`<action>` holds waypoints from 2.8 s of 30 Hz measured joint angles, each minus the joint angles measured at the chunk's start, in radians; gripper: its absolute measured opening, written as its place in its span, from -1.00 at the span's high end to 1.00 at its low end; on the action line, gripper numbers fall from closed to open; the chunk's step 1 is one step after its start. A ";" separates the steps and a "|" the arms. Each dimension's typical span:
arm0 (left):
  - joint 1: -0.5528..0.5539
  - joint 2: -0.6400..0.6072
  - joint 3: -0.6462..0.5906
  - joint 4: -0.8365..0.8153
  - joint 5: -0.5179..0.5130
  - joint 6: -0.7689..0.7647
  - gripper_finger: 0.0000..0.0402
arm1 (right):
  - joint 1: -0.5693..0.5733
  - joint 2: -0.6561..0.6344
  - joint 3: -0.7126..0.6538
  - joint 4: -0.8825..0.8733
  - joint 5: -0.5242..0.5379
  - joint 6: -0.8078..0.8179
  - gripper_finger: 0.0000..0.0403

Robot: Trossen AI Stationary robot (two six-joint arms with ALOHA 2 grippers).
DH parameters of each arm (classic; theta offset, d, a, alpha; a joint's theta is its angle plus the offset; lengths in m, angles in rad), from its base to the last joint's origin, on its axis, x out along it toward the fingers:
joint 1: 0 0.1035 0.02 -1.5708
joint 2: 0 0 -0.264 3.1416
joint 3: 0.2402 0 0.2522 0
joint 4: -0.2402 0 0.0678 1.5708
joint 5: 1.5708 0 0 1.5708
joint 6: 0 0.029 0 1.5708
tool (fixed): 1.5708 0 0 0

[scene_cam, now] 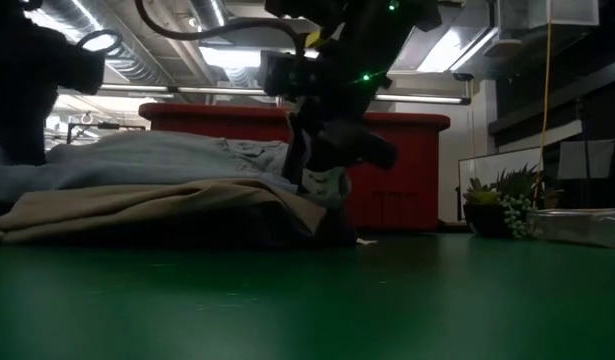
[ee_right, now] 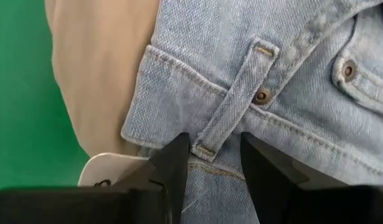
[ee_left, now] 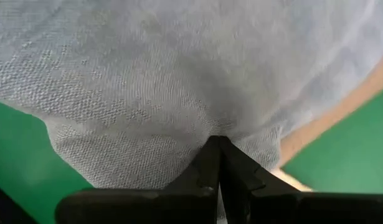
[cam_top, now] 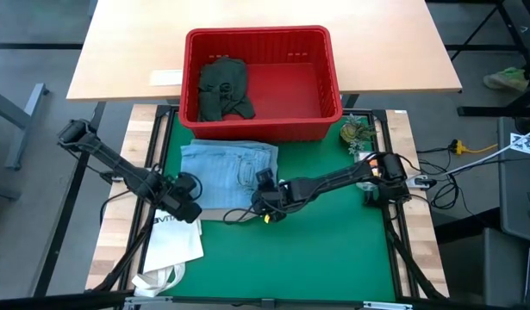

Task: Fold Laundry from Bin
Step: Stack the folded light blue pants on top of the folded brown shorts

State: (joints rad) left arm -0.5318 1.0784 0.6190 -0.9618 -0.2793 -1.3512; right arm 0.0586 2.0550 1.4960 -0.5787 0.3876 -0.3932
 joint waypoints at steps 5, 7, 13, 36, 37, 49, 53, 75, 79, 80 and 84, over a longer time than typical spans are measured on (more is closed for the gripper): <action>-0.005 0.003 0.093 -0.076 0.015 0.053 0.99 | 0.000 -0.031 -0.004 -0.015 0.004 -0.001 0.27; -0.004 0.003 0.139 -0.098 0.002 0.075 0.99 | 0.000 -0.044 -0.006 -0.014 0.004 -0.001 0.27; -0.017 0.001 0.214 -0.106 -0.019 0.104 0.99 | 0.000 -0.083 -0.006 -0.017 0.006 -0.004 0.27; -0.142 0.147 0.057 -0.059 -0.050 -0.189 0.99 | 0.039 -0.039 -0.003 0.001 0.020 0.005 0.27; -0.142 0.146 0.057 -0.056 -0.049 -0.188 0.99 | 0.039 -0.031 -0.003 0.001 0.020 0.005 0.27; -0.141 0.143 0.263 -0.142 -0.047 -0.057 0.99 | 0.039 -0.089 -0.004 -0.028 0.020 -0.005 0.27; -0.141 0.143 0.341 -0.218 -0.147 -0.044 0.99 | 0.039 -0.137 -0.004 -0.026 0.037 -0.035 0.27; 0.313 0.136 0.370 -0.470 -0.514 0.030 0.99 | -0.161 -0.159 -0.003 0.070 0.163 -0.078 0.27; 0.423 0.137 0.290 -0.393 -0.446 0.139 0.99 | -0.193 -0.141 -0.003 0.080 0.109 -0.077 0.27; 0.443 0.137 0.270 -0.379 -0.427 0.157 0.99 | -0.198 -0.134 -0.003 0.085 0.105 -0.076 0.27; 0.505 0.137 0.201 -0.319 -0.392 0.216 0.99 | -0.211 -0.111 -0.003 0.100 0.102 -0.075 0.27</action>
State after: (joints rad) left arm -0.0267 1.2152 0.8203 -1.2808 -0.6709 -1.1349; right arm -0.1520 1.9439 1.4925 -0.4791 0.4896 -0.4679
